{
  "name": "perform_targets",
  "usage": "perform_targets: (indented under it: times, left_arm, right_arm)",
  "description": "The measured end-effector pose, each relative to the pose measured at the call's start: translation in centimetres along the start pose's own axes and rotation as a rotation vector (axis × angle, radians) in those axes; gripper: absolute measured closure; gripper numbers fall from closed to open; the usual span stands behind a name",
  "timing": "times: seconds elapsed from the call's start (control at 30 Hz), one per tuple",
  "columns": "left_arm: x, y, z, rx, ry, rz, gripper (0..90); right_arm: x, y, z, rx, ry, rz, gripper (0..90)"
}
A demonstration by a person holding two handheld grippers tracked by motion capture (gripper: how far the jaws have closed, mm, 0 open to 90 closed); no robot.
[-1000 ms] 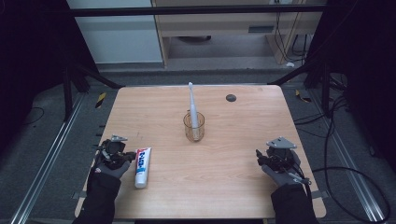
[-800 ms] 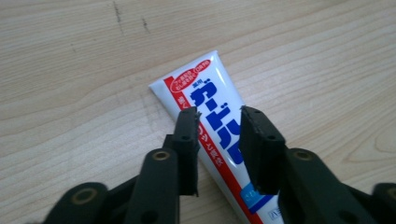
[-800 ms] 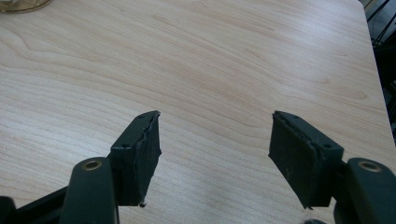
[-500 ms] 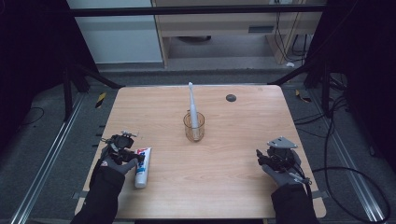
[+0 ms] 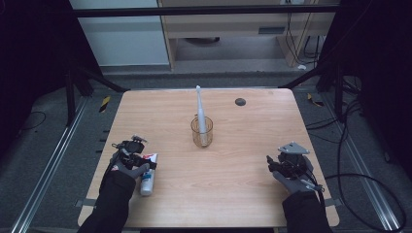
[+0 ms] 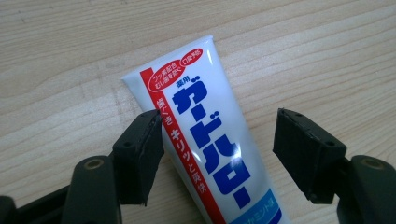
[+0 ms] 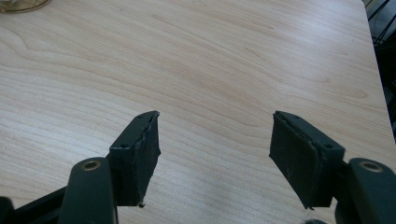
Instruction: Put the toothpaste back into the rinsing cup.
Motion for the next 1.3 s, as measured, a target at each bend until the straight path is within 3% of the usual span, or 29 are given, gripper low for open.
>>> perform_targets:
  times: [0.37, 0.7, 0.93, 1.07, 1.3]
  left_arm:
    - [0.1, -1.1, -0.7, 0.018, 0.039, -0.045, 31.9]
    - [0.1, -1.7, -0.8, 0.035, 0.05, -0.046, 28.2]
    - [-0.1, -2.2, -0.7, 0.018, 0.057, -0.059, 27.2]
    - [0.0, -2.3, -0.4, 0.047, 0.041, -0.056, 29.0]
    - [0.2, -2.2, -0.1, 0.076, 0.054, -0.067, 38.3]
  right_arm:
    - [0.0, -0.1, -0.1, 0.0, 0.003, -0.002, 32.9]
    - [0.0, -0.1, -0.1, 0.0, 0.003, -0.002, 32.8]
    - [0.0, -0.1, -0.1, 0.001, 0.007, -0.003, 32.8]
    - [0.0, -0.1, -0.1, 0.0, 0.006, -0.003, 32.9]
    - [0.0, -0.1, -0.1, 0.0, 0.004, -0.001, 33.0]
Point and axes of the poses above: each handheld gripper's, and its own axes: y roughly backward along the jaws, x roughly out of its top, z roughly to its right, the point moved 5 cm from there along -y, roughly forward along the jaws, and after that the axes turned 3 degrees about -y, right-handed, at the moved point
